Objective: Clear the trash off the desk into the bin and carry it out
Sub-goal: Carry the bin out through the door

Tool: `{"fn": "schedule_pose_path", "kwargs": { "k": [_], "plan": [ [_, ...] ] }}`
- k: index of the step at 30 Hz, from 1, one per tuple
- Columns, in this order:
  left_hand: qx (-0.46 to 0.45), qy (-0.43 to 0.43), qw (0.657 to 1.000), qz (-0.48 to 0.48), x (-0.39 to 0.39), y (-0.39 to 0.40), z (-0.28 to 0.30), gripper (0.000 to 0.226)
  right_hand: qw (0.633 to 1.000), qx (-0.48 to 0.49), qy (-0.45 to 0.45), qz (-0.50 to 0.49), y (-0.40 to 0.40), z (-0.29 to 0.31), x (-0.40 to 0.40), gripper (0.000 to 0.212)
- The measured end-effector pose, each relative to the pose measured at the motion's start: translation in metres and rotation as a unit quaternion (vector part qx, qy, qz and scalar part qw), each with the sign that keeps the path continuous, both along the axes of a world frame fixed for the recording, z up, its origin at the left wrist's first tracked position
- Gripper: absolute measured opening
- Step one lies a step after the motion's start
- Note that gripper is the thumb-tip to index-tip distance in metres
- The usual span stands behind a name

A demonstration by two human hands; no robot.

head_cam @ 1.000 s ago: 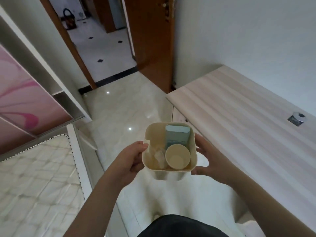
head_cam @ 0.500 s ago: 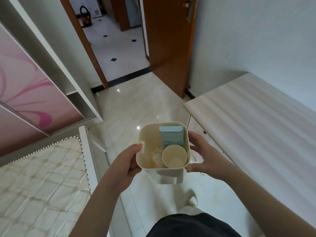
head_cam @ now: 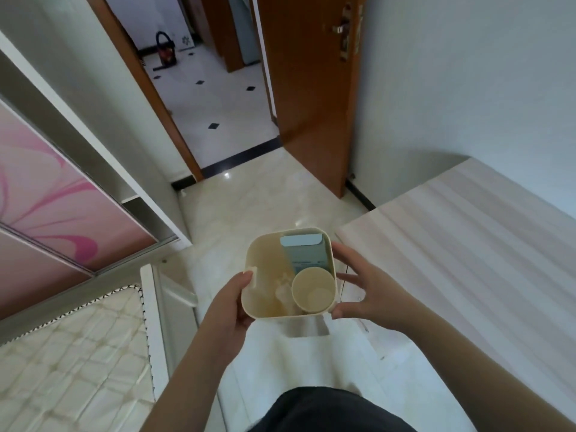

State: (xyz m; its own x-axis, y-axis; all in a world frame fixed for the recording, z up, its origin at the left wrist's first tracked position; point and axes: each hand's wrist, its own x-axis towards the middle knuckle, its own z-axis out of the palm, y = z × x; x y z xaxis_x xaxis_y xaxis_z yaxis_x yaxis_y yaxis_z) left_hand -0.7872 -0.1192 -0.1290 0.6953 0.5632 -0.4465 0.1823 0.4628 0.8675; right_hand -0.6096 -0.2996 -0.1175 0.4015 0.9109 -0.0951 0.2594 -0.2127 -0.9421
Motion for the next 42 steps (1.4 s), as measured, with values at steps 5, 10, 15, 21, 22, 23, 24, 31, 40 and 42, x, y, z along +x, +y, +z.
{"fn": "schedule_pose_path", "kwargs": {
  "k": [5,10,15,21,22,23,24,31,40,42],
  "plan": [
    [-0.033,0.013,0.999,0.034,0.01,0.041,-0.006,0.043,1.0,-0.009,0.007,0.024,0.045,-0.007,0.02,0.101],
    [-0.035,0.008,0.999,0.03,0.021,0.114,-0.013,0.072,0.999,-0.027,0.018,0.028,0.114,-0.021,0.03,0.102],
    [-0.027,0.008,1.0,0.014,0.041,0.201,-0.016,0.068,0.998,-0.055,0.023,0.018,0.203,-0.024,0.048,0.099],
    [-0.021,0.002,1.0,-0.007,0.065,0.292,-0.008,0.061,0.998,-0.062,0.021,-0.007,0.283,-0.017,0.062,0.101],
    [-0.022,0.0,1.0,-0.018,0.072,0.303,-0.008,0.06,0.998,-0.057,0.025,-0.022,0.288,-0.017,0.064,0.102],
    [-0.021,-0.001,0.999,-0.03,0.08,0.311,-0.008,0.061,0.998,-0.052,0.031,-0.035,0.292,-0.018,0.068,0.103],
    [-0.019,-0.003,0.999,-0.044,0.089,0.318,-0.007,0.064,0.997,-0.046,0.039,-0.045,0.294,-0.02,0.072,0.103],
    [-0.018,-0.002,0.996,-0.092,0.171,0.336,-0.019,0.068,0.992,-0.043,0.065,-0.095,0.298,-0.029,0.128,0.102],
    [0.028,0.004,0.982,-0.188,0.311,0.343,-0.02,0.029,0.981,-0.032,0.061,-0.181,0.286,-0.046,0.234,0.098],
    [0.027,0.014,0.981,-0.194,0.341,0.344,-0.015,0.032,0.98,-0.024,0.065,-0.188,0.283,-0.043,0.259,0.096]
  ]
}}
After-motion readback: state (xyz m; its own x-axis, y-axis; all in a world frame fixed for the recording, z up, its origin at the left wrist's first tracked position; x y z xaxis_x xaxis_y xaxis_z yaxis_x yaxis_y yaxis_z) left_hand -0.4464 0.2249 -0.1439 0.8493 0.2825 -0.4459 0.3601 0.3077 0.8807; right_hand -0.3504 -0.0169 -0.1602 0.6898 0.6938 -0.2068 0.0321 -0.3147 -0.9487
